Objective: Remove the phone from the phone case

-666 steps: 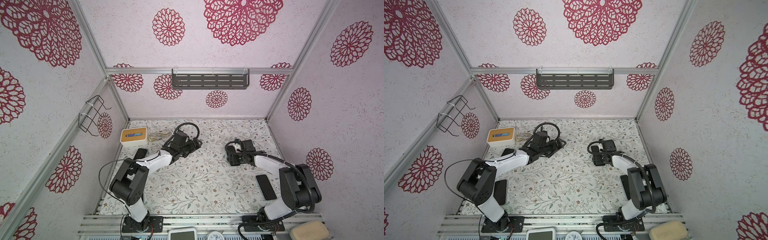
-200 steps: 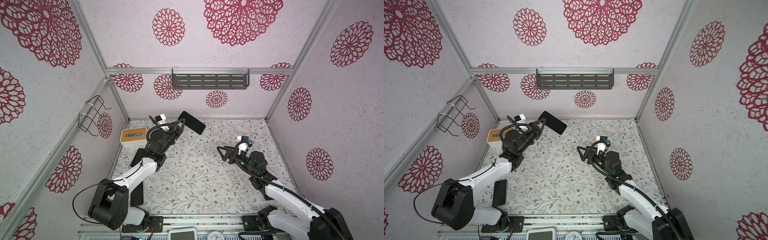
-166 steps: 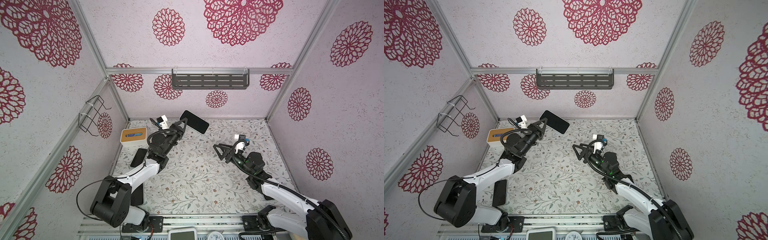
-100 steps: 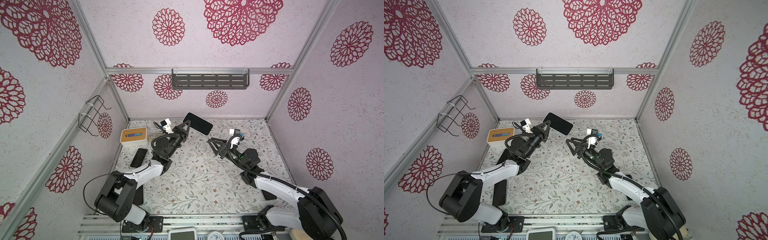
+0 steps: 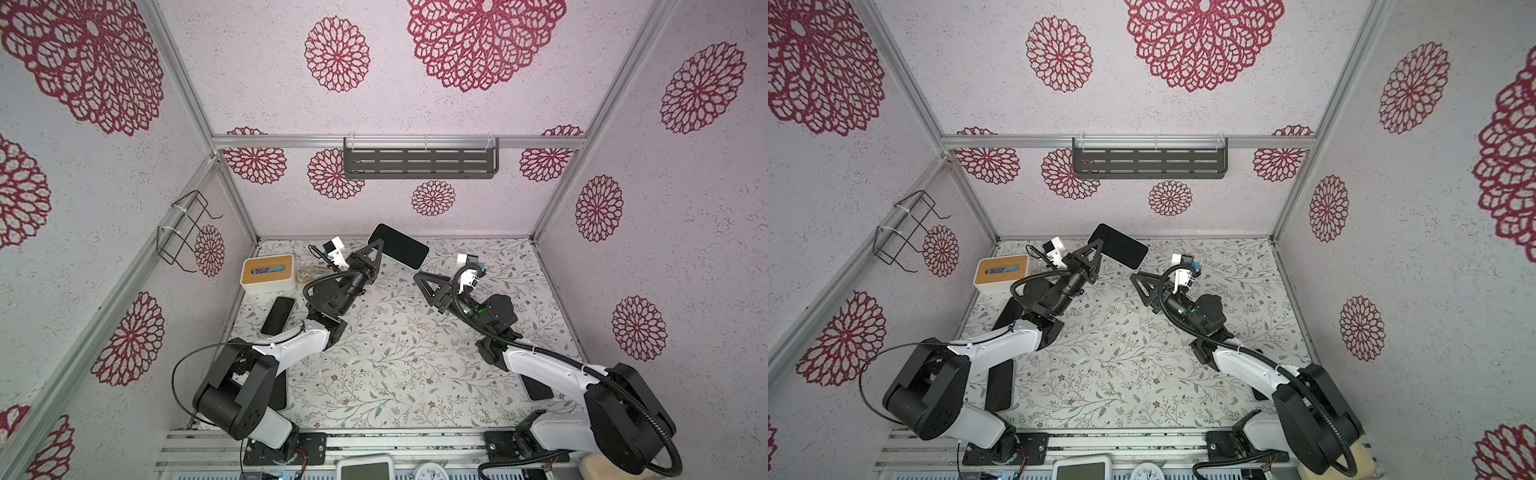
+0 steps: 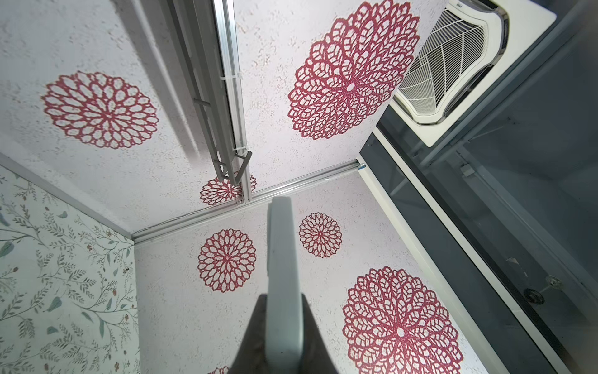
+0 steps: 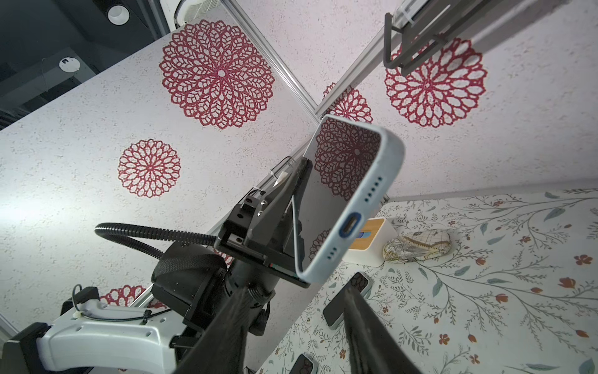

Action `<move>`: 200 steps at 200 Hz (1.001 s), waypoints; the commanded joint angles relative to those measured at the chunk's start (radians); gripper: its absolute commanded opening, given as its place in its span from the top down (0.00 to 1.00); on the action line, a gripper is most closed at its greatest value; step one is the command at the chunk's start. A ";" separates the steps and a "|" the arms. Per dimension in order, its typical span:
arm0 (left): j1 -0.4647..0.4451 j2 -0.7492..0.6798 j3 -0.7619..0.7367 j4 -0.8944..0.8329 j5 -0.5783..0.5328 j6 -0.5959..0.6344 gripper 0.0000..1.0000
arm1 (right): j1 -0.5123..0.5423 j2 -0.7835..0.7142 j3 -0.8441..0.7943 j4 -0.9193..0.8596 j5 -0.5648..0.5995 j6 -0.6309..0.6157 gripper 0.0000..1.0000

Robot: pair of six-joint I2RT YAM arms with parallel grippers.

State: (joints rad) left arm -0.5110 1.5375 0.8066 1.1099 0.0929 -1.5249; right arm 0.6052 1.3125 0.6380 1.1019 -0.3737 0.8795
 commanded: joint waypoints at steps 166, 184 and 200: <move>-0.035 0.008 0.014 0.101 0.014 0.000 1.00 | -0.001 0.002 0.060 0.062 -0.019 0.016 0.87; -0.036 0.001 0.018 0.071 0.015 -0.009 1.00 | -0.002 -0.003 0.057 0.059 -0.031 0.003 0.89; -0.032 -0.012 0.033 -0.007 0.030 -0.029 1.00 | -0.002 -0.012 0.052 0.021 -0.038 -0.034 0.92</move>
State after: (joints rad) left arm -0.5369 1.5459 0.8066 1.1294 0.0963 -1.5425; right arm 0.6048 1.3296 0.6575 1.1030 -0.3901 0.9016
